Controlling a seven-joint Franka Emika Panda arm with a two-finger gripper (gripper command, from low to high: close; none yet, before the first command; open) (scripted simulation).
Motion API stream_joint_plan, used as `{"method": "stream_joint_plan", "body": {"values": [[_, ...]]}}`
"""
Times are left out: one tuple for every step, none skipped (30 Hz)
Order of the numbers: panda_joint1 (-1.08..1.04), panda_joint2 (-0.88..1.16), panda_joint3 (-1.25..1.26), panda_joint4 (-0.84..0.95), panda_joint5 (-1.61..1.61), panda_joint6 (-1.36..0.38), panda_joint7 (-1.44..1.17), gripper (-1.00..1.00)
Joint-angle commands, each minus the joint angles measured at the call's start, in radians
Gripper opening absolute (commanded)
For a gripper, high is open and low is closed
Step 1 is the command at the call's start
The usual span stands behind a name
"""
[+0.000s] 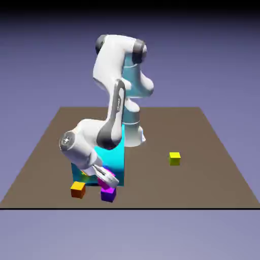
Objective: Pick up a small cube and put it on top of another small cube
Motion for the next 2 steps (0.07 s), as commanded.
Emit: {"method": "stream_joint_plan", "body": {"values": [[0.0,0.0,0.0,0.0,0.0,0.0,0.0,1.0],[-0.004,-0.019,-0.008,0.026,-0.014,-0.043,0.01,1.0]]}}
